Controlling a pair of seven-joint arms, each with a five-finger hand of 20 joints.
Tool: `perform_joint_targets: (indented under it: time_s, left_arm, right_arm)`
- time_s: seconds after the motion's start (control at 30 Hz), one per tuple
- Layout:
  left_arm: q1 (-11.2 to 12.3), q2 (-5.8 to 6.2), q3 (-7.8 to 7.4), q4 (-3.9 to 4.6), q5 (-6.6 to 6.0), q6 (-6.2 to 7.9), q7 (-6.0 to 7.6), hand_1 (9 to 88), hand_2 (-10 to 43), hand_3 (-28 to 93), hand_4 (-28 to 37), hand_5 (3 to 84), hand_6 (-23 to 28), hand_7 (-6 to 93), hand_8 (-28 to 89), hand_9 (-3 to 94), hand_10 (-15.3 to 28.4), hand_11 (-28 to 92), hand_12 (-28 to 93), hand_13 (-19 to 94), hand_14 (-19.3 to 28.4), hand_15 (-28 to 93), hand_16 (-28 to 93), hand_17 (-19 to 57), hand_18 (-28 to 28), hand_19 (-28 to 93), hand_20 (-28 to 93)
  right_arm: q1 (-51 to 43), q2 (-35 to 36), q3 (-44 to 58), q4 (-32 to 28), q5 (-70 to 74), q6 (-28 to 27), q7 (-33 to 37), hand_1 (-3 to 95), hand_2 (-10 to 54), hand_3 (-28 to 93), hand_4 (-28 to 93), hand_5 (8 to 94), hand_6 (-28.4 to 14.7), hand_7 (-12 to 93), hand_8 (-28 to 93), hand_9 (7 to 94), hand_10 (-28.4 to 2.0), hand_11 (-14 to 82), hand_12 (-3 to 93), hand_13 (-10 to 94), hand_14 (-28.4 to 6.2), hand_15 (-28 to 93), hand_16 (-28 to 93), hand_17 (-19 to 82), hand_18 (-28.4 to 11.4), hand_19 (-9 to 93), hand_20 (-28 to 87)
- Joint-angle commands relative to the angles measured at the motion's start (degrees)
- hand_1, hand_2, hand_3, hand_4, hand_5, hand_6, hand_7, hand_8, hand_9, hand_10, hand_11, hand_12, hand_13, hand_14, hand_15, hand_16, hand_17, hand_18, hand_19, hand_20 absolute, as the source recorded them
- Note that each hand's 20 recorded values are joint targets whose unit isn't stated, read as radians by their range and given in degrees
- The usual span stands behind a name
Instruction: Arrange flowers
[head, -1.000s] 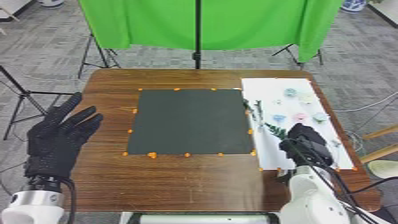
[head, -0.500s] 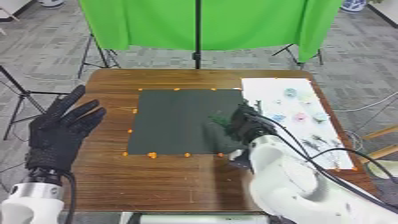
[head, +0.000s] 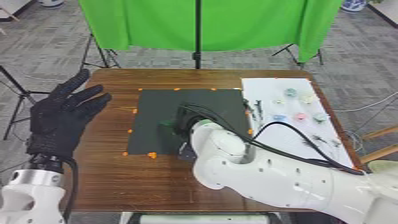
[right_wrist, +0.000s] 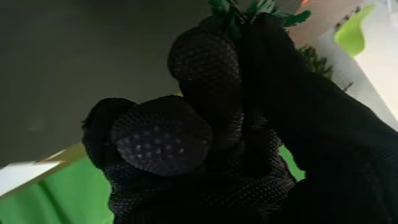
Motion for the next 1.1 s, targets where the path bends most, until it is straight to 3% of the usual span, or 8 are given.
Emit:
perform_joint_targets:
  time_s: [0.03,0.07,0.13,0.27,0.5,0.67,0.87,1.1]
  left_arm:
    - [-14.5,0.99,6.21,5.23,1.83,-6.83,-8.92,20.1,8.6,80,-28.3,31.3,6.3,22.7,-19,31.1,10.5,46,-3,34,2.7,26,-3,-6.0,17.2,37,18]
    - [-17.9,0.61,7.80,6.69,2.04,-8.65,-10.93,20.1,8.4,80,-28.3,31.1,6.2,23.5,-20,29.8,8.4,49,-5,34,-0.9,22,-2,-4.7,16.2,35,18]
    - [-21.0,0.35,9.66,8.03,2.25,-10.01,-13.09,20.1,8.3,80,-28.3,30.7,6.0,24.7,-20,27.8,5.7,53,-8,34,-4.2,18,0,-3.0,14.9,31,19]
    - [-20.6,0.87,9.15,7.91,2.00,-10.86,-11.14,20.1,7.8,81,-28.3,30.3,6.0,26.5,-21,26.2,7.2,57,-12,31,-0.9,34,-7,-2.6,14.3,31,20]
    - [-25.4,0.53,12.05,9.83,2.01,-12.80,-12.05,20.0,7.7,81,-28.3,30.6,6.5,25.3,-20,26.1,11.6,55,-9,28,6.4,49,-14,-4.7,15.1,37,18]
    - [-28.0,0.52,13.68,10.72,2.11,-14.17,-12.17,19.9,7.5,81,-28.3,31.1,6.9,23.7,-19,25.9,13.1,56,-9,27,7.1,56,-18,-4.7,14.7,39,17]
    - [-29.3,0.55,14.66,11.24,1.97,-14.44,-11.91,20.3,7.5,80,-28.3,31.4,7.4,22.1,-17,25.2,15.1,56,-9,25,9.8,62,-22,-5.2,15.0,41,16]
    - [-31.0,0.22,15.78,12.25,2.03,-15.75,-12.05,20.4,7.7,80,-28.3,31.4,7.4,21.0,-16,25.4,16.5,52,-7,23,13.8,62,-22,-6.5,16.3,43,15]
  right_arm:
    - [7.2,-5.5,-3.5,4.5,3.3,5.3,7.3,51.5,-9.5,78,-27,82.7,-3.5,33,19,83.1,-13.2,49.3,28.2,86,-6.8,71,19,56,-20.7,93,33]
    - [7.6,-5.3,-3.9,4.8,3.4,6.6,9.2,51.5,-9.5,79,-27,82.6,-3.5,34,19,83.0,-13.1,49.3,28.3,86,-6.8,71,19,56,-20.6,93,33]
    - [6.8,-5.0,-3.8,5.4,3.5,6.8,11.0,51.4,-9.5,79,-27,82.2,-3.4,34,19,82.8,-13.0,49.5,28.5,86,-6.7,72,19,56,-20.5,93,34]
    - [8.7,-5.0,-6.0,6.3,5.4,8.4,12.4,51.8,-9.5,78,-28,81.5,-3.1,36,17,82.5,-12.9,50.1,28.3,86,-6.6,72,19,56,-20.4,93,34]
    - [8.8,-4.5,-6.6,7.2,7.7,8.8,13.2,52.0,-9.5,76,-28,81.6,-2.7,37,14,83.0,-13.0,51.6,26.2,86,-6.2,72,18,56,-20.2,93,34]
    - [8.5,-4.0,-5.3,6.8,13.5,7.3,10.4,51.9,-9.5,74,-28,81.3,-2.5,36,12,82.6,-12.6,52.7,25.0,86,-5.9,71,18,54,-19.8,93,34]
    - [8.7,-3.7,-4.7,6.7,17.4,6.7,8.9,51.6,-9.3,68,-28,82.6,2.4,28,-2,85.9,-10.2,46.0,19.8,83,-5.7,71,18,51,-18.4,93,31]
    - [7.9,-3.5,-3.0,6.9,20.9,5.7,9.6,52.2,-7.1,53,-28,78.5,2.4,21,-5,86.3,-9.8,43.0,20.4,82,-5.7,72,18,50,-18.3,93,32]
